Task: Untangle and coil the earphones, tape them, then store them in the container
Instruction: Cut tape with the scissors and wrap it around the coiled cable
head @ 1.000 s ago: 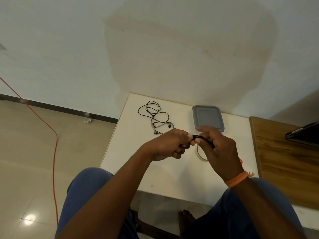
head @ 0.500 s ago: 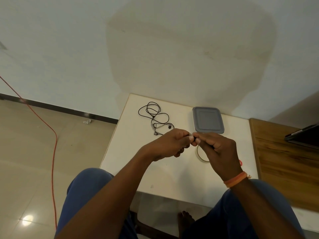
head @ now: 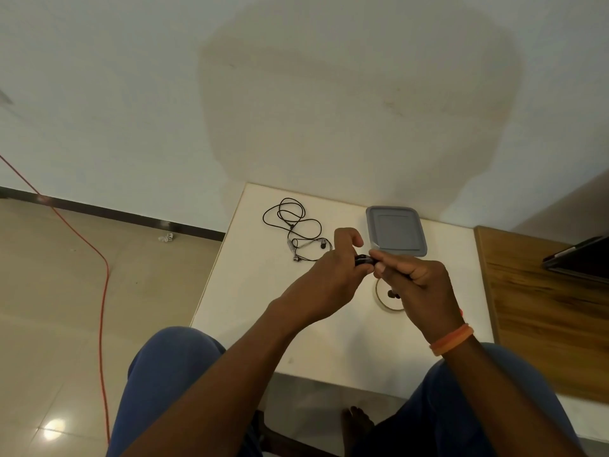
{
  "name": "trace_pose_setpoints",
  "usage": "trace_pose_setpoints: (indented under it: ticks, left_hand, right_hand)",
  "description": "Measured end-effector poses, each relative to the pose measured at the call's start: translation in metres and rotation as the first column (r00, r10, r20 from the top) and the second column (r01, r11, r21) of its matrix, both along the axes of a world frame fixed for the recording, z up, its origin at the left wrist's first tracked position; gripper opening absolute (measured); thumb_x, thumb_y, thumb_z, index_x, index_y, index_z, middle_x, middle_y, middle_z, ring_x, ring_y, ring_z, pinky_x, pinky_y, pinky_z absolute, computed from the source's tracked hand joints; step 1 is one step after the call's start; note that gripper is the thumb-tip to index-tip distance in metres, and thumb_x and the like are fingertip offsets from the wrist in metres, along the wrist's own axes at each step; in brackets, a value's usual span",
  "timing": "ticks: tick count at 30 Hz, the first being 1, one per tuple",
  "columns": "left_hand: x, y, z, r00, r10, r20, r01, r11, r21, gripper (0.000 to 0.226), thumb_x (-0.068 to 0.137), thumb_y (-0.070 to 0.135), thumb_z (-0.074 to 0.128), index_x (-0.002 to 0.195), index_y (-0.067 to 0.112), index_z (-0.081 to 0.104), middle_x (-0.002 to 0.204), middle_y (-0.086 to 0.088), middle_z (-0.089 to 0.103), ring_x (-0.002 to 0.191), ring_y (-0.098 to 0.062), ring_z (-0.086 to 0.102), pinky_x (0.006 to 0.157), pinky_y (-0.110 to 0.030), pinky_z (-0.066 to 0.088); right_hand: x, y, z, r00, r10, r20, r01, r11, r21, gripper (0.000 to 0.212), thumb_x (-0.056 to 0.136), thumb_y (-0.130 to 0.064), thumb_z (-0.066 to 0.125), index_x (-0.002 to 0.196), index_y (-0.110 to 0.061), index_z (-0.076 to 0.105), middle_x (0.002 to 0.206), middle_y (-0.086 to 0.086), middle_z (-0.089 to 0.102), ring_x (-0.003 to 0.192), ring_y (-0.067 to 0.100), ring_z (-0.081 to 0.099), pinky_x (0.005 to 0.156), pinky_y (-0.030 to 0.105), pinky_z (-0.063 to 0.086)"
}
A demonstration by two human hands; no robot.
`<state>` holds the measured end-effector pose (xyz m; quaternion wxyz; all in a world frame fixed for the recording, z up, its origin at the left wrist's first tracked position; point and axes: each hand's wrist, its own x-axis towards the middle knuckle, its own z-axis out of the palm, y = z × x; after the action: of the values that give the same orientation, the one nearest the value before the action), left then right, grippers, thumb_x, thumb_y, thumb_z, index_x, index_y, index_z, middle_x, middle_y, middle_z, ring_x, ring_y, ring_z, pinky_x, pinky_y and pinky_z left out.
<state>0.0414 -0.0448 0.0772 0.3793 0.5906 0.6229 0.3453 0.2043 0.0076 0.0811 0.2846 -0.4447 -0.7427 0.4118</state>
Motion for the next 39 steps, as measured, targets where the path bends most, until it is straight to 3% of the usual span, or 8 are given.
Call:
trace_pose_setpoints:
  ticks: [6,12,16,21,29,33,36,39]
  left_hand:
    - [0.001,-0.001,0.006,0.979,-0.064,-0.193,0.086,0.990,0.109,0.004,0.104,0.023,0.041,0.105,0.022,0.037,0.081,0.014,0.044,0.068,-0.008,0.043,0.057,-0.016,0.033]
    - [0.004,0.000,-0.003,0.928,-0.008,-0.373,0.129,0.944,0.302,0.018,0.102,0.013,0.047,0.118,0.008,0.054,0.100,-0.009,0.063,0.080,-0.018,0.049,0.068,-0.030,0.037]
    - [0.008,0.003,-0.006,0.925,0.051,-0.376,0.077,0.945,0.319,0.017,0.103,0.016,0.046,0.113,0.009,0.057,0.095,-0.007,0.064,0.079,-0.022,0.053,0.068,-0.029,0.032]
    - [0.009,0.006,-0.012,0.898,0.077,-0.433,0.087,0.934,0.347,0.015,0.099,0.015,0.046,0.108,0.011,0.058,0.085,-0.006,0.063,0.071,-0.025,0.058,0.062,-0.036,0.043]
    - [0.008,0.004,-0.016,0.827,0.153,-0.541,0.135,0.880,0.456,0.016,0.094,0.008,0.053,0.110,0.009,0.056,0.077,-0.006,0.053,0.060,-0.023,0.047,0.054,-0.036,0.041]
    - [0.009,0.004,-0.009,0.854,0.107,-0.509,0.075,0.943,0.324,0.016,0.095,0.009,0.059,0.110,0.012,0.061,0.085,-0.004,0.059,0.066,-0.023,0.055,0.056,-0.034,0.041]
    - [0.001,0.005,0.000,0.952,-0.015,-0.307,0.033,0.998,0.052,0.018,0.103,0.025,0.046,0.106,0.015,0.060,0.089,0.001,0.062,0.078,-0.018,0.056,0.067,-0.037,0.044]
    - [-0.012,0.006,0.003,0.989,-0.132,-0.065,0.126,0.987,-0.099,0.024,0.102,0.024,0.049,0.099,0.006,0.065,0.081,0.000,0.059,0.069,-0.007,0.050,0.064,-0.027,0.039]
  right_hand:
    - [0.004,0.004,0.004,0.999,0.016,-0.048,-0.019,0.997,-0.072,0.028,0.088,-0.011,0.063,0.115,-0.021,0.066,0.088,-0.014,0.070,0.084,0.004,0.068,0.067,0.022,0.058]
    - [0.004,0.005,0.010,0.998,0.069,-0.011,-0.069,0.998,0.009,0.035,0.088,-0.011,0.064,0.100,-0.044,0.061,0.081,-0.018,0.068,0.075,0.011,0.068,0.069,0.016,0.055]
    - [0.002,0.003,0.011,0.997,0.061,0.055,-0.068,0.986,0.150,0.029,0.087,-0.009,0.065,0.108,-0.029,0.062,0.086,-0.016,0.066,0.072,-0.006,0.063,0.073,0.002,0.046]
    - [0.001,0.003,0.008,0.994,0.025,0.105,-0.056,0.950,0.308,0.026,0.083,-0.008,0.069,0.109,-0.011,0.070,0.093,-0.001,0.071,0.082,0.003,0.062,0.081,-0.002,0.042]
    - [0.000,0.003,0.014,0.990,0.000,0.139,-0.055,0.917,0.395,0.025,0.082,-0.017,0.068,0.104,-0.005,0.072,0.089,0.009,0.074,0.079,0.006,0.061,0.080,-0.004,0.040]
    - [0.001,0.007,0.012,0.980,0.038,0.197,-0.122,0.892,0.436,0.021,0.084,-0.015,0.068,0.102,-0.004,0.073,0.088,0.010,0.074,0.078,0.015,0.068,0.079,0.008,0.048]
    - [0.002,0.010,0.010,0.957,0.099,0.271,-0.225,0.844,0.486,0.019,0.080,-0.013,0.067,0.095,-0.003,0.074,0.081,0.010,0.074,0.073,0.021,0.071,0.078,0.016,0.050]
    - [-0.001,0.012,0.007,0.934,0.162,0.317,-0.311,0.804,0.507,0.016,0.076,-0.010,0.068,0.089,-0.002,0.075,0.074,0.010,0.072,0.066,0.020,0.069,0.073,0.014,0.048]
